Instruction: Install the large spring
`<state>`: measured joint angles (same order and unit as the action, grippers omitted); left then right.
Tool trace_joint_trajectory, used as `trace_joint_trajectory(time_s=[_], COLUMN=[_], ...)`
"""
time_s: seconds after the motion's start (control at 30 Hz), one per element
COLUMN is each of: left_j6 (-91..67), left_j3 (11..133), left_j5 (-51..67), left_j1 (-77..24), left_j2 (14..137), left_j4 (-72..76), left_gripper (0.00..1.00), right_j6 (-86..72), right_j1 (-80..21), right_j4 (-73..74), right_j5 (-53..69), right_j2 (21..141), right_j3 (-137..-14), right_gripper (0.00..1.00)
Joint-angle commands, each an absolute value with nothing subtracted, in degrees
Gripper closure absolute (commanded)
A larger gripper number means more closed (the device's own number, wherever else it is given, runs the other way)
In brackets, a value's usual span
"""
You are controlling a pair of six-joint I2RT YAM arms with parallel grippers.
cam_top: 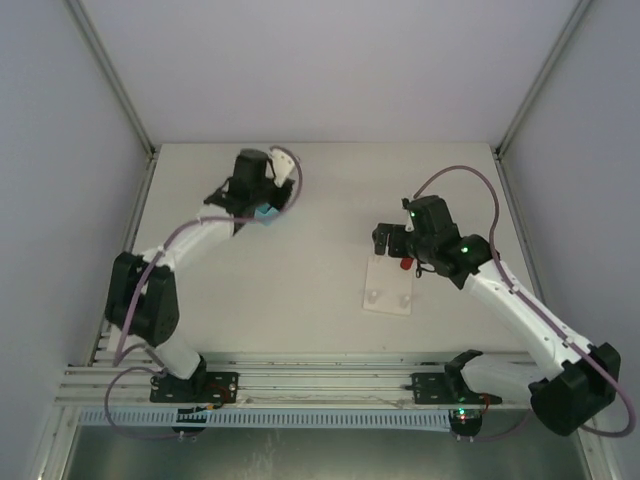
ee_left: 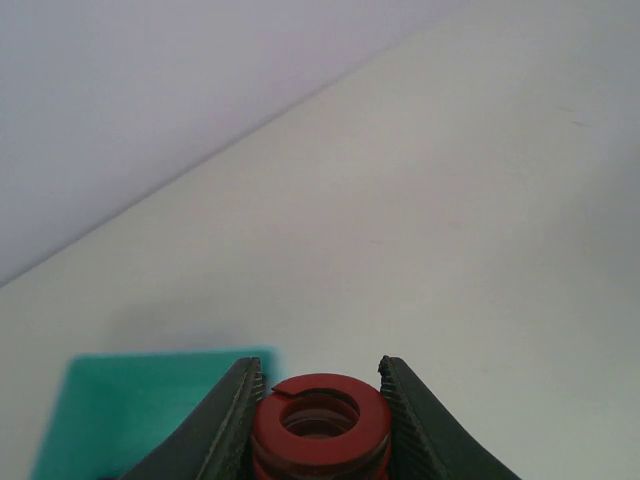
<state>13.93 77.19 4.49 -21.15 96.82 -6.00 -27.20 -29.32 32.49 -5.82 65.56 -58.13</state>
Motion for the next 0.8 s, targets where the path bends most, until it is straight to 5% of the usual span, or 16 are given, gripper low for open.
trace_joint_trajectory(time_s=[0.0,0.23,0.5,0.77], left_j6=[19.07,21.18,27.25,28.61], left_j3=[64.08,47.77,38.27,35.46], left_j5=[7.48,8.44,7.58,4.65], left_j1=[-28.39,-39.08,-47.01,-49.92], left_j2=[87.94,80.47,80.08,80.10], left_j4=[10.02,26.59,38.97,42.89], left_gripper=[1.00,1.00,1.00,1.00], right_j6=[-26.29,-24.87,-22.96,-19.92], right_j1=[-29.32,-28.74,-28.94,-32.33], right_j4=[37.15,40.16,36.72,38.27], right_j5=[-0.86,8.22,21.02,24.17], right_j2=[61.46,60.99,66.99,73.46], right_j3=[-60.12,-61.58,-64.43,-67.31], right_gripper=[0.00,0.07,0.36,0.37])
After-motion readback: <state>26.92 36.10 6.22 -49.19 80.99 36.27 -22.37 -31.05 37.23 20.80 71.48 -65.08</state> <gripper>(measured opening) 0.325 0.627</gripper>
